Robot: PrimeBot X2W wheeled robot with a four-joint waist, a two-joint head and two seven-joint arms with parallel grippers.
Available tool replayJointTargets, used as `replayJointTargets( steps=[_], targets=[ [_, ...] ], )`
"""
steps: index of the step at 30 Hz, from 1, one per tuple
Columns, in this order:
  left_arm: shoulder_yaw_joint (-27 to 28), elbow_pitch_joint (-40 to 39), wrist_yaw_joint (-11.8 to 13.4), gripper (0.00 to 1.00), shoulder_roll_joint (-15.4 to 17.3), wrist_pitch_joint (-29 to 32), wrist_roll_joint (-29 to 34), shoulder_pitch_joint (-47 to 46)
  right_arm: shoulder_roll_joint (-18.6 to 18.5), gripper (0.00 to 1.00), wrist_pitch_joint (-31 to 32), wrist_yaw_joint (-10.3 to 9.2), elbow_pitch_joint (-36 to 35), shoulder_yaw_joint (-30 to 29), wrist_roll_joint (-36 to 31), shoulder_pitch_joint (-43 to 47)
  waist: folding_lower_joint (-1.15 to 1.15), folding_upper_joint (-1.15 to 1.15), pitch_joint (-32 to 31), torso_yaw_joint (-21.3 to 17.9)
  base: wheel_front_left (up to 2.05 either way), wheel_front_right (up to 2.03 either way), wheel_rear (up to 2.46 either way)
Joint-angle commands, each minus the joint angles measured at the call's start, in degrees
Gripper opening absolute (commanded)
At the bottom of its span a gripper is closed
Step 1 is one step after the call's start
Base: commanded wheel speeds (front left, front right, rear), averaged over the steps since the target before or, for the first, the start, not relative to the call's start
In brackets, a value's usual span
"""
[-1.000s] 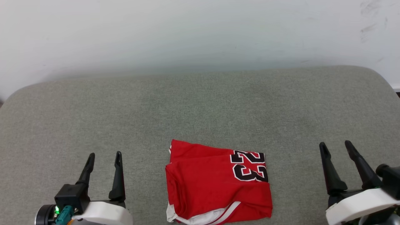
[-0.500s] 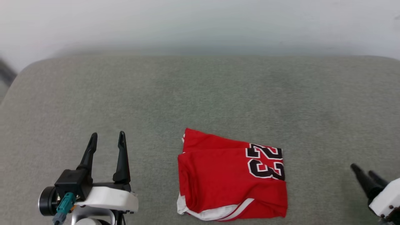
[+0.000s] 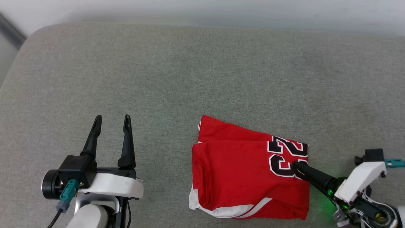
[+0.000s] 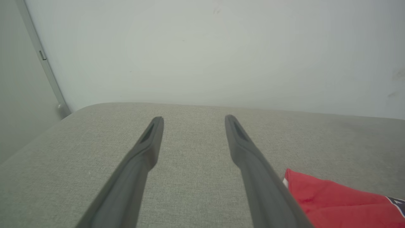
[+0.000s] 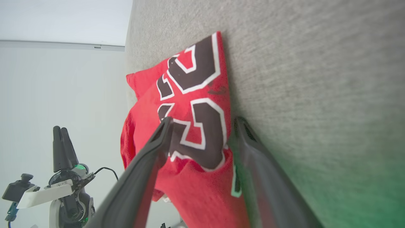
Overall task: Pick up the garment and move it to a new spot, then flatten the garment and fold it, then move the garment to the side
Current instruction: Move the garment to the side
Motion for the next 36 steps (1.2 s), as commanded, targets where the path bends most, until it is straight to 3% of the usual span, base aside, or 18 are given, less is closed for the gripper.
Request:
replayJointTargets(
  steps=[1,2,3,4,5,12,22,24,27,36],
  targets=[
    [0.11,0.31,-0.46,1.00,-0.15,-0.24,0.41,-1.03,1.09,1.00,0.51,-0.10,2.46,1.54,1.81,-0.88,0.00,0.00,0.60,0.36,0.00,0.00,0.00],
    [0.11,0.42,-0.52,1.00,-0.20,-0.24,0.54,-1.25,1.23,1.00,0.73,-0.10,3.37,2.00,2.77,-1.10,0.00,0.00,0.64,0.45,0.00,0.00,0.00],
    [0.10,0.61,-0.61,1.00,-0.29,-0.23,0.58,-1.38,1.32,0.34,0.74,-0.10,4.12,2.45,3.37,-1.37,0.00,0.00,0.63,0.50,0.00,0.00,0.00],
    [0.14,0.80,-0.81,1.00,-0.39,-0.23,0.61,-1.50,1.40,0.11,0.52,-0.11,4.64,3.07,3.77,-1.69,0.00,0.00,0.57,0.53,0.00,0.00,0.00],
    [0.20,0.93,-0.94,1.00,-0.43,-0.23,0.61,-1.65,1.45,0.00,0.60,-0.11,5.10,3.58,4.36,-1.81,0.00,0.00,0.47,0.53,0.00,0.00,0.00],
    [0.65,2.03,-1.57,1.00,-0.88,-0.23,0.98,-0.51,-0.45,0.00,-0.71,-0.06,3.49,7.62,4.19,-2.47,0.00,0.00,-2.11,-0.56,0.00,0.00,0.00],
    [1.46,2.23,-2.58,1.00,-0.95,-0.23,1.19,1.19,-10.96,0.00,-6.70,-0.07,-2.27,17.90,-13.15,-2.80,0.00,0.00,-5.69,-6.29,0.00,0.00,0.00],
    [1.68,1.77,-2.76,1.00,-1.14,-0.18,1.64,1.28,-14.02,0.00,-6.83,-0.07,-2.43,19.49,-20.07,-3.97,0.00,0.00,-5.62,-9.41,0.00,0.00,0.00],
    [1.78,1.47,-2.84,1.00,-1.13,-0.18,1.84,1.31,-15.55,0.00,-6.72,-0.07,-2.33,20.31,-24.22,-5.01,0.00,0.00,-5.27,-12.00,0.00,0.00,0.00],
    [0.68,-2.43,-3.84,1.00,1.63,1.63,4.73,-2.16,-16.06,0.00,-11.22,-0.08,1.81,22.61,-35.75,-14.82,0.00,0.00,1.40,-25.96,0.00,0.00,0.00]
  ],
)
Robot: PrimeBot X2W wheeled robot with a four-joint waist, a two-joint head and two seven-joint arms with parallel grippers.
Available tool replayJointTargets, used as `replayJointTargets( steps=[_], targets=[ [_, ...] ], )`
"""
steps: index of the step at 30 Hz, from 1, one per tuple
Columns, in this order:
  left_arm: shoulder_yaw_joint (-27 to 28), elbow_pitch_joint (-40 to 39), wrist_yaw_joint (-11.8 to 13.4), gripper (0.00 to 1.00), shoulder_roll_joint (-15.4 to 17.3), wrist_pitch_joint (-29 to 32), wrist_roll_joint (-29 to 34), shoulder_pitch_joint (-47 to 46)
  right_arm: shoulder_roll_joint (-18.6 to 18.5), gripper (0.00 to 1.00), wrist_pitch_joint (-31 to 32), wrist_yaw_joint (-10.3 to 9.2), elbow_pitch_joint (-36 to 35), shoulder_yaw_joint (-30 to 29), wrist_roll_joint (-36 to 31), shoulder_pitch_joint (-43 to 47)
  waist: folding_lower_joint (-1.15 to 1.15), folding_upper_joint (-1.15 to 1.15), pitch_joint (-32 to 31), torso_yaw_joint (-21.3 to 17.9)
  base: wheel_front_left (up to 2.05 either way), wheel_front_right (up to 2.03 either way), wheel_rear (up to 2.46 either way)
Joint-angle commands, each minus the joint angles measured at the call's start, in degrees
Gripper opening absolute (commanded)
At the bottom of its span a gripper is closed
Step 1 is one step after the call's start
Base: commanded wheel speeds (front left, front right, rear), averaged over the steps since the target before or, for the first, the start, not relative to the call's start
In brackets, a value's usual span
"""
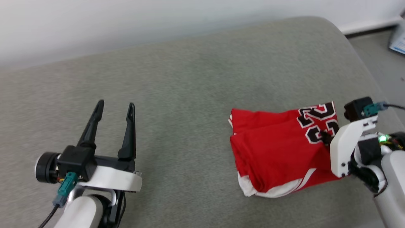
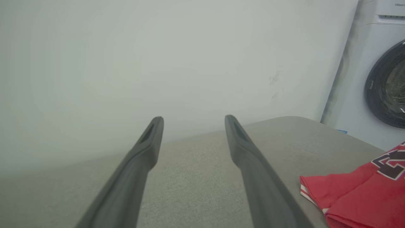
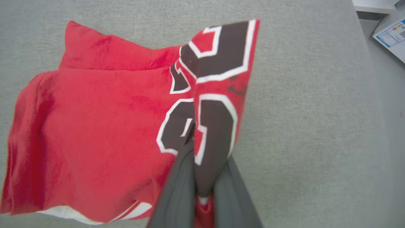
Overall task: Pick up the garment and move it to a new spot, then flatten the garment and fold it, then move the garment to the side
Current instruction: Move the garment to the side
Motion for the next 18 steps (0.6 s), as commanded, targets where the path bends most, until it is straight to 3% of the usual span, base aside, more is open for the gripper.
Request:
replayJointTargets(
  steps=[1,6,7,13,18],
  targets=[
    [-0.08,-0.78,-0.23,1.00,0.62,0.59,0.68,-1.34,-0.26,0.00,-1.08,-0.04,1.39,0.25,-0.90,-2.23,0.00,0.00,5.45,-6.71,0.00,0.00,0.00],
    [-1.42,-3.60,-0.83,1.00,1.53,3.05,2.37,-5.70,-1.39,0.00,-7.05,-0.04,8.22,-1.96,-3.88,-8.94,0.00,0.00,11.29,-10.30,0.00,0.00,0.00],
    [-2.26,-4.81,-1.42,1.00,2.09,4.57,3.59,-8.47,-1.85,0.00,-11.96,-0.04,12.93,-4.66,-5.95,-13.08,0.00,0.00,14.69,-10.73,0.00,0.00,0.00],
    [-3.60,-7.23,-2.82,1.00,2.92,7.17,5.52,-14.18,-3.56,0.00,-22.30,-0.05,20.83,-11.81,-11.47,-20.87,0.00,0.00,21.01,-8.93,0.00,0.00,0.00],
    [-4.03,-8.85,-3.01,1.00,3.09,8.56,6.83,-17.70,-2.80,0.00,-29.40,-0.06,27.09,-17.68,-14.79,-25.36,0.00,0.00,24.94,-7.06,0.00,0.00,0.00]
  ],
)
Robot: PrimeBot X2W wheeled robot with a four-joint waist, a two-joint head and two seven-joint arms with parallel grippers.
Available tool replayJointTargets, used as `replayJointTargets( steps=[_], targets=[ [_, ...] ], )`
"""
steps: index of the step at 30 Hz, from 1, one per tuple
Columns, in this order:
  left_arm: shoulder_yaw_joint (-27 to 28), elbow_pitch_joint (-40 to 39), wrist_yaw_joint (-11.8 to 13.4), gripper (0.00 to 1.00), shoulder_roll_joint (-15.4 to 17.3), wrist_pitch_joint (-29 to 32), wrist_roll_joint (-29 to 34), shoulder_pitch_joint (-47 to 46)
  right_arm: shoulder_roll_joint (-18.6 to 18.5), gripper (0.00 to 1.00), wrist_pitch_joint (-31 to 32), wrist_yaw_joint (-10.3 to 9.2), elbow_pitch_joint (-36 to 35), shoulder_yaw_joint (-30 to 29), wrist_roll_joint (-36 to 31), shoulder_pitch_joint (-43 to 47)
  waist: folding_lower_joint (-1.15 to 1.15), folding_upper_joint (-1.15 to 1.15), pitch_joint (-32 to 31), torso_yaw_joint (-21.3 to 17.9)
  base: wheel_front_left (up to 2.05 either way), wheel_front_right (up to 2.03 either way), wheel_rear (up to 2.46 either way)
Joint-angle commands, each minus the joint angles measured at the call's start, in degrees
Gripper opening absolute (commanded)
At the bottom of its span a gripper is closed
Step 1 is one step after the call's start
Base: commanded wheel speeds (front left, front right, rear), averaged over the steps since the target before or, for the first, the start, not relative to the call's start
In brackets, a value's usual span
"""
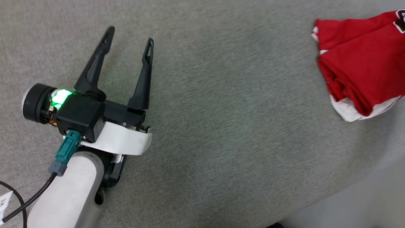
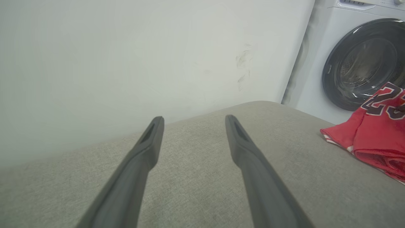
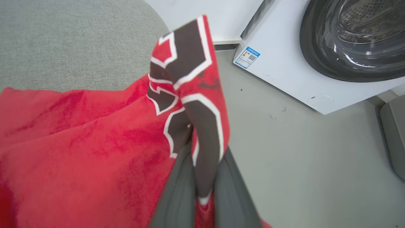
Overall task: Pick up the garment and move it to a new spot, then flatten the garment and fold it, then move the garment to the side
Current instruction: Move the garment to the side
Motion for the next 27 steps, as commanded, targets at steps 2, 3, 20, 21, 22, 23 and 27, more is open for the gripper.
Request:
replayJointTargets(
  steps=[2,3,20,21,22,23,27],
  targets=[
    [-0.06,-0.76,-0.19,1.00,0.17,0.37,0.54,-1.77,1.44,0.00,-2.80,-0.07,3.55,-2.88,-1.49,-1.95,-0.01,0.00,3.58,1.94,0.00,0.00,0.00],
    [-0.11,-0.84,-0.22,1.00,0.20,0.53,0.60,-2.04,1.88,0.00,-3.29,-0.07,5.29,-3.96,-2.12,-2.18,-0.01,0.00,4.00,2.18,0.00,0.00,0.00],
    [-0.10,2.21,1.66,1.00,-1.61,-2.50,-1.62,1.82,3.62,1.00,-17.41,-0.07,15.77,-13.72,-11.55,-3.78,-0.01,0.00,-2.89,2.50,0.00,0.00,0.00],
    [0.10,2.83,2.01,1.00,-1.89,-3.19,-2.02,2.71,4.13,1.00,-17.93,-0.07,15.42,-13.20,-11.86,-3.17,-0.01,0.00,-4.24,2.49,0.00,0.00,0.00],
    [0.24,3.26,2.22,1.00,-2.24,-3.58,-2.42,3.51,4.42,1.00,-18.26,-0.07,14.95,-12.86,-11.57,-2.54,-0.01,0.00,-5.33,2.60,0.00,0.00,0.00],
    [0.36,3.80,2.53,1.00,-2.58,-4.17,-2.82,4.44,4.61,1.00,-18.68,-0.07,14.11,-12.31,-11.64,-1.77,-0.01,0.00,-6.62,2.76,0.00,0.00,0.00],
    [1.15,5.72,3.49,1.00,-3.34,-6.02,-4.72,8.27,6.40,1.00,-19.62,-0.07,9.58,-9.68,-10.04,2.51,-0.01,0.00,-11.08,3.86,0.00,0.00,0.00]
  ],
)
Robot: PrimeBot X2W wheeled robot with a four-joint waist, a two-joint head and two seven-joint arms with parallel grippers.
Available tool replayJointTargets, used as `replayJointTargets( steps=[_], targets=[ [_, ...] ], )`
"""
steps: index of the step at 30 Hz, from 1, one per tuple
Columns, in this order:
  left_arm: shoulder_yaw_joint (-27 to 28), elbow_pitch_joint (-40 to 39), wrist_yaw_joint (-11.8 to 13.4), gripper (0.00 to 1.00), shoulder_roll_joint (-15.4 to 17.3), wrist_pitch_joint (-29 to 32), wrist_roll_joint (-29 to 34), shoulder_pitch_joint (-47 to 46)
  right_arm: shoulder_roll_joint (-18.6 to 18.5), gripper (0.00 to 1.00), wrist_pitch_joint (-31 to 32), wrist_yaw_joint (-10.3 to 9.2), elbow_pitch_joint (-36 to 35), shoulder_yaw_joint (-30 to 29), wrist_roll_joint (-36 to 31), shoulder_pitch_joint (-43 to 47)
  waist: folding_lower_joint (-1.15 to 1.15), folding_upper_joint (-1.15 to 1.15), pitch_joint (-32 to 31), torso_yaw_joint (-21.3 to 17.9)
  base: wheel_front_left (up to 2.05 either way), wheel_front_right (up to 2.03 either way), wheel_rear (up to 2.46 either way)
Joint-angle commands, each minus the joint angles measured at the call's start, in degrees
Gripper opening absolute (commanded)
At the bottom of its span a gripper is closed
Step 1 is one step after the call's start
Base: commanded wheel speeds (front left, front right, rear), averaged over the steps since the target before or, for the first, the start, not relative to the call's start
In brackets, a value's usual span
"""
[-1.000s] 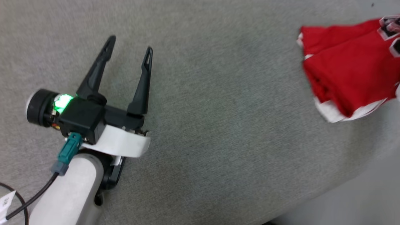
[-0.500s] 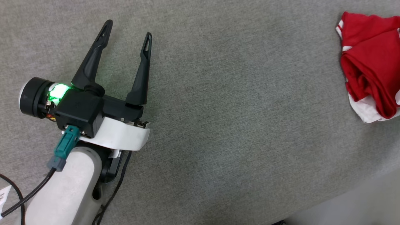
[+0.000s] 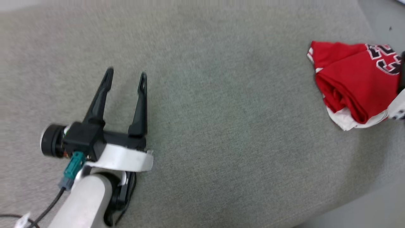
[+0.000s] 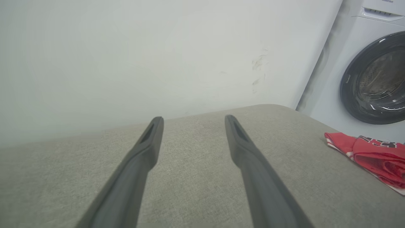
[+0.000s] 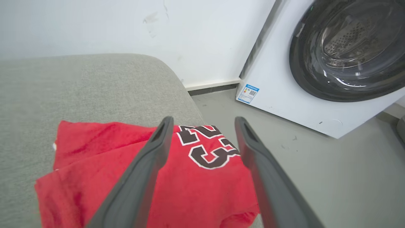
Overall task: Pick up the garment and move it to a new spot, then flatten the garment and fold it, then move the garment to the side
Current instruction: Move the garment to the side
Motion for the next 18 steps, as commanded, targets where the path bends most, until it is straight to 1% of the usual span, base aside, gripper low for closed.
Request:
replayJointTargets(
  steps=[1,5,8,13,17,18],
  targets=[
    [0.43,0.73,0.72,1.00,-0.35,-0.84,-0.69,2.35,1.42,1.00,-0.47,-0.06,-2.75,1.18,1.09,3.29,0.00,0.00,-4.81,1.42,0.00,0.00,0.00],
    [1.50,2.14,1.62,1.00,-0.73,-1.89,-2.00,5.70,4.01,1.00,-0.50,-0.06,-10.84,3.98,3.42,10.48,0.00,0.00,-8.13,3.24,0.00,0.00,0.00],
    [1.97,2.95,2.35,1.00,-1.16,-2.42,-2.83,7.85,6.40,1.00,0.64,-0.05,-17.41,6.25,5.29,16.30,0.00,0.00,-9.94,4.89,0.00,0.00,0.00],
    [2.57,5.26,2.50,1.00,-1.89,-3.20,-4.06,10.29,8.89,1.00,3.33,-0.06,-28.24,10.23,8.57,25.10,0.00,0.00,-12.55,8.64,0.00,0.00,0.00],
    [3.27,7.60,2.57,1.00,-2.26,-3.76,-4.65,12.01,10.65,1.00,5.44,-0.05,-36.25,13.18,10.87,30.24,0.00,0.00,-14.58,11.74,0.00,0.00,0.00],
    [3.27,7.60,2.57,1.00,-2.26,-3.76,-4.65,12.01,10.65,1.00,5.44,-0.05,-36.25,13.18,10.87,30.24,0.00,0.00,-14.58,11.74,0.00,0.00,0.00]
  ],
)
